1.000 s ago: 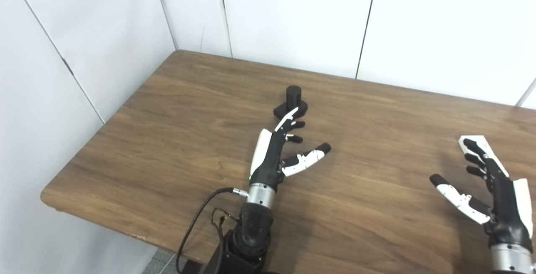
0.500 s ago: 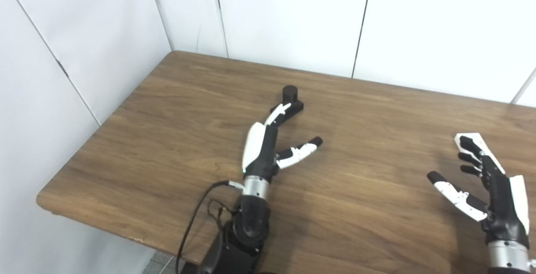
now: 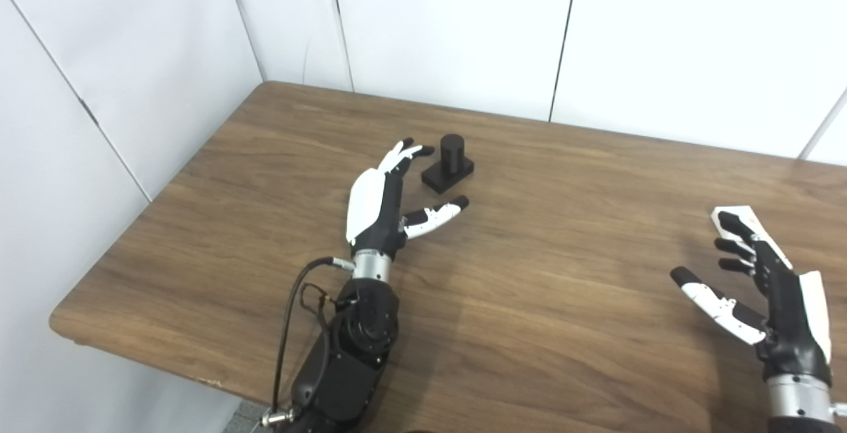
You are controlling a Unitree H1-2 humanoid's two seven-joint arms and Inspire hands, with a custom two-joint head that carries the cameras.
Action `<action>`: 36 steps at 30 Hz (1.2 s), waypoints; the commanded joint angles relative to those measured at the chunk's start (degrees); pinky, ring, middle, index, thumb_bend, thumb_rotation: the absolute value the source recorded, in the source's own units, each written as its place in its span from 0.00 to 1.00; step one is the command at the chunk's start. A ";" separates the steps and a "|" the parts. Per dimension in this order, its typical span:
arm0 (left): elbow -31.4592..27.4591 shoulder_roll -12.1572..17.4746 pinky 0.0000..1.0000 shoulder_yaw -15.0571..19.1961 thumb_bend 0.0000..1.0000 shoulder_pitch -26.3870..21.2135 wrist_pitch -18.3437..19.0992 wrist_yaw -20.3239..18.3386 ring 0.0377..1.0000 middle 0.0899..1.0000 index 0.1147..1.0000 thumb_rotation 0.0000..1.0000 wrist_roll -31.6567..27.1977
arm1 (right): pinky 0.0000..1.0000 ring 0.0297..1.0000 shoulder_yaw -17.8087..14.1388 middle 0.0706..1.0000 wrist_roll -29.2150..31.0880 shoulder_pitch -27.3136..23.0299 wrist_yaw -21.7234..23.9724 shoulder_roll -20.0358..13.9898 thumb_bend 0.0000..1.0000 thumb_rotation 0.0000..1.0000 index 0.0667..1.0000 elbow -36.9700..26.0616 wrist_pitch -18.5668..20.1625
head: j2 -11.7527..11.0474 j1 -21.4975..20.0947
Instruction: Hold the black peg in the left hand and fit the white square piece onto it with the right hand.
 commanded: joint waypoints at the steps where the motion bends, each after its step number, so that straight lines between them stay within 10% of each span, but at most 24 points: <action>1: 0.21 2.14 0.86 0.41 0.80 -3.54 1.06 1.93 0.97 0.96 0.75 0.41 2.64 | 0.69 0.77 -0.81 0.83 -1.04 -1.21 0.00 -1.56 0.71 0.41 0.82 0.78 -0.12 | 0.05 0.00; 12: 7.47 6.53 1.00 -0.40 0.91 -9.72 6.35 1.91 1.00 1.00 0.81 0.64 4.36 | 0.67 0.77 -0.39 0.83 -1.43 -1.48 -0.04 -1.64 0.71 0.41 0.79 1.10 0.14 | -0.02 -0.93; 36: 21.16 11.80 1.00 -8.64 1.00 -19.31 8.10 -0.20 1.00 1.00 0.66 0.65 6.36 | 0.72 0.80 -0.66 0.84 -2.32 -0.78 -1.14 -0.16 0.70 0.37 0.78 -0.72 1.23 | 0.65 -3.50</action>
